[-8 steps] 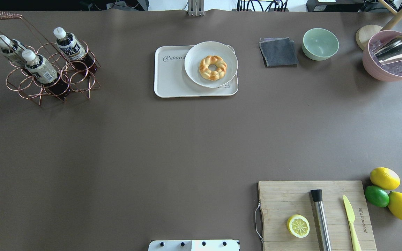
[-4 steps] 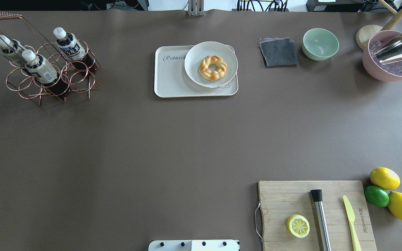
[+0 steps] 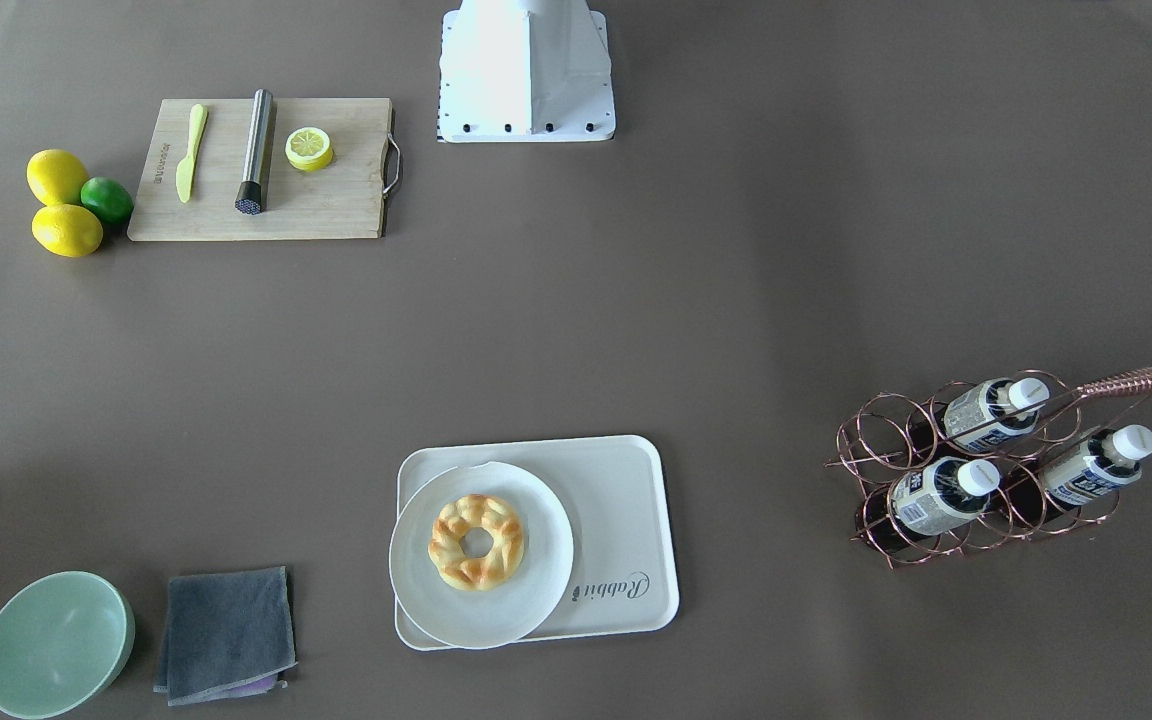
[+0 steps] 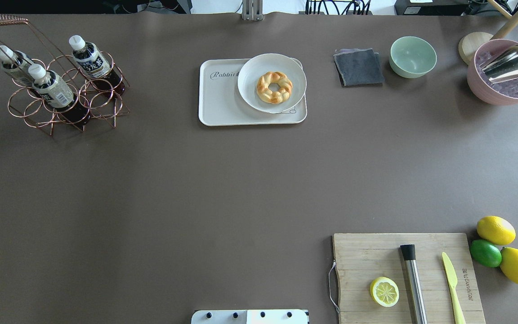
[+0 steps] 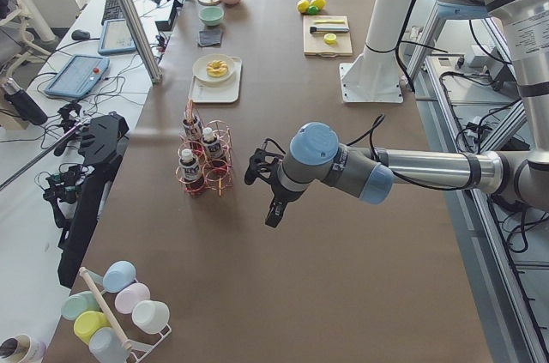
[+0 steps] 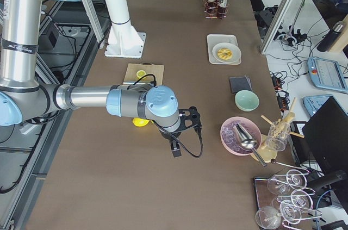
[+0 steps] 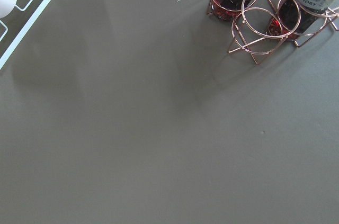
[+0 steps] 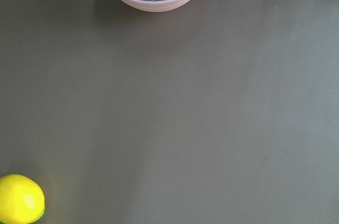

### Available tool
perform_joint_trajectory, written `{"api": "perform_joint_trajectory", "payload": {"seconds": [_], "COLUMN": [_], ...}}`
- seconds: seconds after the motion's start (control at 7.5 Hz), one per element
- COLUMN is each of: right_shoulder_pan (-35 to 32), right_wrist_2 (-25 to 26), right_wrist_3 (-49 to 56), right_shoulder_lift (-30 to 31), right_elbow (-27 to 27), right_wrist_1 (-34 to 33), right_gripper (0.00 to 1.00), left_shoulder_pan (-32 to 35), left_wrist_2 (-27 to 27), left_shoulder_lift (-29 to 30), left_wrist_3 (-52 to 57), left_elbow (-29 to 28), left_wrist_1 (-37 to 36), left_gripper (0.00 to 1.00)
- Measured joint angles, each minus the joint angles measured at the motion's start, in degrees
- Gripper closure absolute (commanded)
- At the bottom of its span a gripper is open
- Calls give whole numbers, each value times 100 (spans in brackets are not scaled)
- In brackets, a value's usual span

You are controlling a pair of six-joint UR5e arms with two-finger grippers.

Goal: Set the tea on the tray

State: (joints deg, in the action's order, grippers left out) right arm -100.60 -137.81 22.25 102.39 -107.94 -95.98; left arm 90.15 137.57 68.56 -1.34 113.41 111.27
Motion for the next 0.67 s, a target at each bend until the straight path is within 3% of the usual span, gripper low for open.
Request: {"api": "perform_joint_trajectory", "payload": {"seconds": [0.67], "right_shoulder_pan": [42], "right_wrist_2": [-30], "right_wrist_3": [-6], "right_shoulder_lift": [2], "right_elbow": [-6], "right_wrist_1": [0], "right_gripper": [0], "left_shoulder_pan": [-15], "left_wrist_2": [7], "left_shoulder_lift": [-68], "left_wrist_3": [-12], "left_elbow": [5], "left_wrist_1": [0], "left_gripper": [3]}}
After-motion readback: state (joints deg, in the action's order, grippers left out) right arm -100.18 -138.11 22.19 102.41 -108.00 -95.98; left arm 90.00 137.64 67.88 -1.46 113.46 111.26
